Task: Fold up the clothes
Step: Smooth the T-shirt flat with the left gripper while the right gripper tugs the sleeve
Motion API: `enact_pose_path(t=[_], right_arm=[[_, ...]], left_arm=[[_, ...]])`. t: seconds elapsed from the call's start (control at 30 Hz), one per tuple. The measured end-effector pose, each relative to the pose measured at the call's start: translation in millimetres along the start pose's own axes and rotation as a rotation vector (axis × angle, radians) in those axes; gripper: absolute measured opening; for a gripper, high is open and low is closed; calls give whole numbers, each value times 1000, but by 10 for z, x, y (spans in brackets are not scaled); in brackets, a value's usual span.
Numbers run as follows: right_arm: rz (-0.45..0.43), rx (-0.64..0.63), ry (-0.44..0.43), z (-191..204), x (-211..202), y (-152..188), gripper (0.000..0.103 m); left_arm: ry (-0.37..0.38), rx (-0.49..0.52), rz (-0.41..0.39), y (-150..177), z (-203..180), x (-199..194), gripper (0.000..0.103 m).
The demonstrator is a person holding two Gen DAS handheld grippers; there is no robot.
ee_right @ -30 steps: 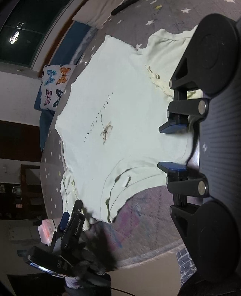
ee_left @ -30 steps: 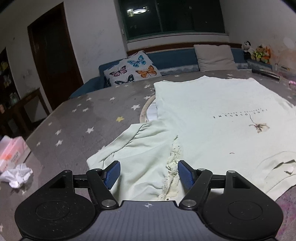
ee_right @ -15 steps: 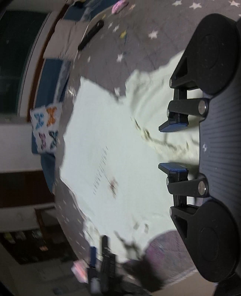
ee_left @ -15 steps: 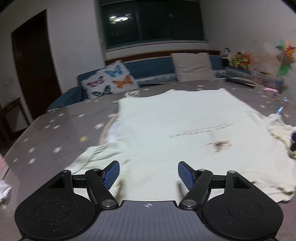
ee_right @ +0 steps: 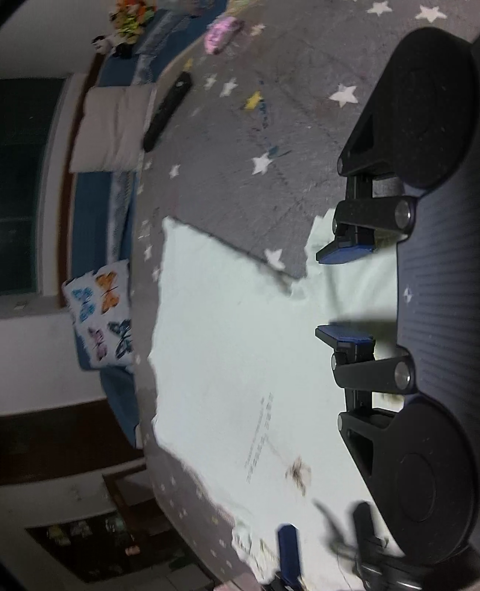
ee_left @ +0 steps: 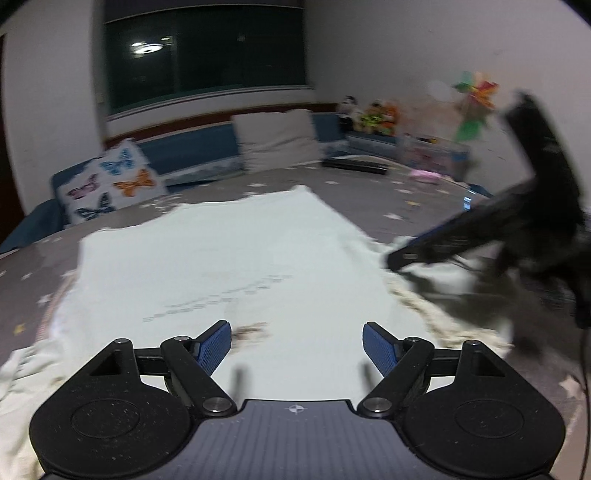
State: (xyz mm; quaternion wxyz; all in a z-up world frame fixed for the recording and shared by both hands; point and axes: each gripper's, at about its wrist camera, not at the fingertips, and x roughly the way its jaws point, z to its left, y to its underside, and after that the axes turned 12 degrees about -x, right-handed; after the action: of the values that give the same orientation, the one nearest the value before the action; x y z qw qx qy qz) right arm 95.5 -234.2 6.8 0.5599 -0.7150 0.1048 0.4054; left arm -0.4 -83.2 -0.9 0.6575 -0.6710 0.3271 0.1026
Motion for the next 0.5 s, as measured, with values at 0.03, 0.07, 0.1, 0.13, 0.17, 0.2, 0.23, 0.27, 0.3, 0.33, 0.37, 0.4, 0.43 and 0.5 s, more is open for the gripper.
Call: enact_pose_path(t=[0.03, 0.07, 0.1, 0.13, 0.17, 0.2, 0.23, 0.27, 0.3, 0.33, 0.37, 0.4, 0.43, 0.5], right_arm=[[6, 15, -2, -36, 55, 8, 36], [-5, 33, -9, -63, 61, 18, 36], [-9, 45, -13, -83, 60, 14, 36], [-13, 58, -16, -98, 51, 13, 36], [-17, 68, -20, -112, 39, 15, 36], [-23, 73, -20, -115, 9, 21, 36], [-30, 75, -15, -124, -26, 26, 37], [-38, 77, -9, -132, -63, 32, 37], [-43, 78, 0, -136, -112, 45, 37], [-43, 72, 9, -136, -162, 68, 37], [-43, 67, 18, -136, -211, 92, 37], [-43, 60, 28, -133, -261, 117, 37], [-38, 44, 44, -112, -313, 159, 37], [-20, 21, 69, -63, -414, 268, 37]], left_arm=[[13, 16, 8, 22, -62, 21, 81], [23, 31, 13, 45, -113, 36, 81], [32, 46, 19, 69, -161, 51, 81], [39, 64, 24, 94, -211, 67, 81], [44, 79, 28, 117, -250, 78, 81], [48, 94, 32, 145, -279, 82, 81], [53, 108, 36, 175, -306, 86, 81], [56, 117, 40, 193, -322, 88, 81], [59, 124, 43, 209, -336, 91, 81], [61, 129, 46, 220, -344, 91, 81], [61, 132, 43, 223, -349, 86, 81], [60, 131, 37, 211, -351, 81, 81], [57, 125, 29, 187, -354, 81, 81], [52, 107, 9, 116, -340, 77, 81]])
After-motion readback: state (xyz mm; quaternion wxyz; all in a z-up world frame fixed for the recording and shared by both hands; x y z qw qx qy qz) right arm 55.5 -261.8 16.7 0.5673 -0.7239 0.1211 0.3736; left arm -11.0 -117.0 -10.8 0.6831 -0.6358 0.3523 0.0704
